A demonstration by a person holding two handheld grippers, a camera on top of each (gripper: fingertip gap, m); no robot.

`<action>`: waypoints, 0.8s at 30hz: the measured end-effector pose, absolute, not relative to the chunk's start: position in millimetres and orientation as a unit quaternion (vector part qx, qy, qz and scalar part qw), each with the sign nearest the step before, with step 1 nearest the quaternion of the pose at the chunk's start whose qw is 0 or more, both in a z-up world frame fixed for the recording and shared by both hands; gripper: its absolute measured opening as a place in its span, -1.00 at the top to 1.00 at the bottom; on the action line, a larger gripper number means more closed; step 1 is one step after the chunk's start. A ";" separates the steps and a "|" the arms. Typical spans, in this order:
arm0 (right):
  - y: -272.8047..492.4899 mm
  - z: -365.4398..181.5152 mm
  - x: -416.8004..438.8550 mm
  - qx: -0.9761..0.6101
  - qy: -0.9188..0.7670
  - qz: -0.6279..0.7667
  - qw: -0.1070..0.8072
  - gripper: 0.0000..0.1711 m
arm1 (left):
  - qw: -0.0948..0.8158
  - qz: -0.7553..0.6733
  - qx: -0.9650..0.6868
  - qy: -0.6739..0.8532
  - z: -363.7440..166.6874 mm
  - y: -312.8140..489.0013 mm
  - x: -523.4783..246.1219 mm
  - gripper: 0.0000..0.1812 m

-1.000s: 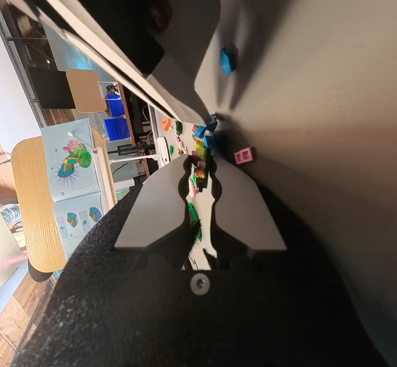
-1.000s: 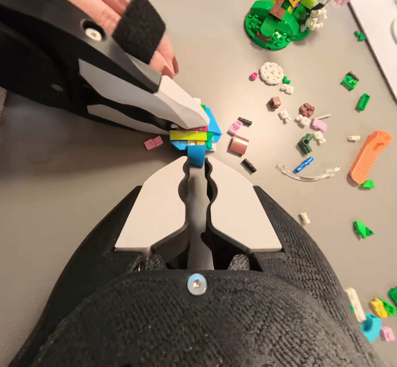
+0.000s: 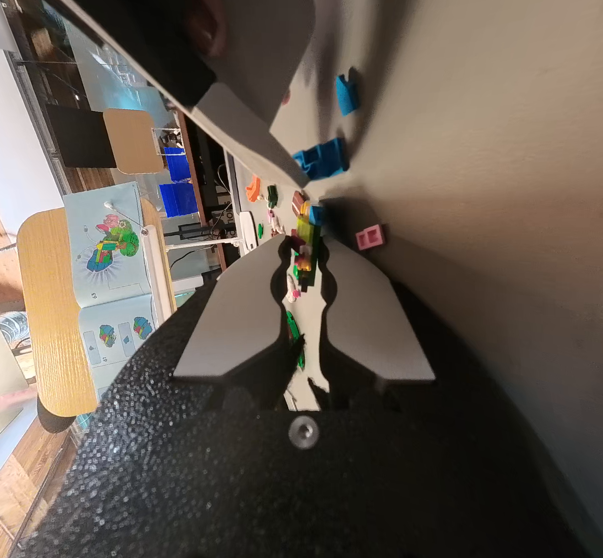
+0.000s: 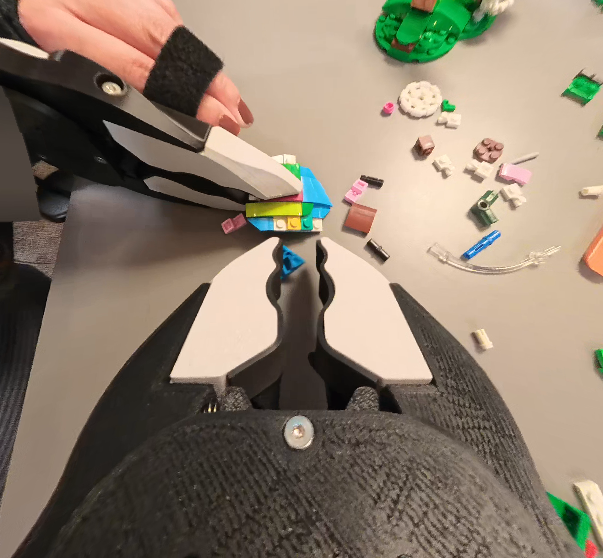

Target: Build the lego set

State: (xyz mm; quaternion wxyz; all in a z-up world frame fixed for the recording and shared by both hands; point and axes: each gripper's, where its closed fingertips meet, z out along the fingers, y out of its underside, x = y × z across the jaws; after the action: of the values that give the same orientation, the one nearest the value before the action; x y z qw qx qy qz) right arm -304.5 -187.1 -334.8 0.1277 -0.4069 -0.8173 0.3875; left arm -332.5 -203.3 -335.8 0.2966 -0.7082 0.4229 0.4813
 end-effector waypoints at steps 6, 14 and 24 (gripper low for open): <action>-181.8 -332.9 -290.8 -0.421 -0.816 0.381 0.109 0.69 | 0.297 0.481 -0.709 0.422 -335.9 -203.5 -332.3 0.83; -183.3 -340.4 -287.3 -0.390 -0.840 0.356 0.127 0.78 | 0.300 0.480 -0.709 0.420 -336.0 -203.8 -332.0 0.83; -181.1 -350.1 -285.9 -0.332 -0.878 0.329 0.104 0.87 | 0.304 0.479 -0.708 0.420 -336.2 -204.2 -330.9 0.83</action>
State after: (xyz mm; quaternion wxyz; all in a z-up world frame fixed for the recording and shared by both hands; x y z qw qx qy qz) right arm -285.9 -181.1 -350.1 0.1036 -0.3318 -0.8781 0.3289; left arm -330.9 -204.2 -336.2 0.3041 -0.7083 0.4196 0.4793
